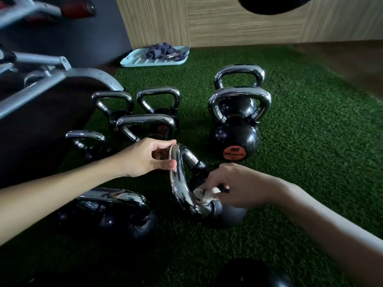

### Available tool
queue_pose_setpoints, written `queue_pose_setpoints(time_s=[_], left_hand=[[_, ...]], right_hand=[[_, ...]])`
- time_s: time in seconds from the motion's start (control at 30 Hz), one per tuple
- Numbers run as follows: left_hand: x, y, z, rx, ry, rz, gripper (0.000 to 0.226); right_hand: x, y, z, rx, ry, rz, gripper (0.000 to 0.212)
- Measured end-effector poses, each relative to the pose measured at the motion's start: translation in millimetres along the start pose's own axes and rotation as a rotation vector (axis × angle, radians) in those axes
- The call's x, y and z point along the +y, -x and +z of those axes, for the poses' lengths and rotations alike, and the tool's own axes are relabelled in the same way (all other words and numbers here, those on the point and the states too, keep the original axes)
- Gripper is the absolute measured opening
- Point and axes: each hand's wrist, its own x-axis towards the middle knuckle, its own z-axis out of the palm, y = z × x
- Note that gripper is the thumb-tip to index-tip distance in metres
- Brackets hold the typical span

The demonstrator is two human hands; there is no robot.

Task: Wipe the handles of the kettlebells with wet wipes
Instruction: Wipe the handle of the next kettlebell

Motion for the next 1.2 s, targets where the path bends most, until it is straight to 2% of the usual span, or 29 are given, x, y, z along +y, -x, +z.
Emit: queue_pose_setpoints(time_s=[0.13, 0.3, 0.47, 0.57, 0.7, 0.73, 0.83, 0.9, 1.07, 1.2], left_hand=[[-2, 0, 0, -0.01, -0.005, 0.004, 0.141], [-3, 0, -1, -0.021, -0.019, -0.001, 0.141], [-4, 2, -1, -0.031, -0.006, -0.005, 0.141], [-6, 2, -2, -0.026, -0.012, -0.013, 0.14], [-7, 4, -4, -0.034, -0.01, -0.022, 0.139], [-8, 4, -4, -0.036, 0.0, -0.028, 0.139], [-9, 4, -3, -0.038, 0.007, -0.029, 0.139], [-9, 3, -4, -0.04, 0.009, -0.024, 0.14], [-8, 3, -8, -0.06, -0.025, -0.035, 0.137], [-4, 5, -9, -0.071, -0.066, -0.034, 0.134]], right_hand=[[1, -14, -2, -0.044, -0.057, 0.004, 0.022], [-1, -22, -1, -0.06, -0.278, 0.003, 0.022], [4, -22, 1, -0.055, -0.376, 0.091, 0.025], [-3, -32, 6, 0.055, -0.491, 0.138, 0.023], [-5, -42, 22, 0.346, -0.538, 0.189, 0.017], [-5, -41, 23, 0.354, -0.546, 0.195, 0.017], [-7, -36, 21, 0.242, -0.597, 0.198, 0.022], [-10, -38, 22, 0.272, -0.575, 0.192, 0.021], [-6, -63, 34, 0.579, -0.458, 0.252, 0.013], [1, -73, 43, 0.729, -0.291, 0.263, 0.016]])
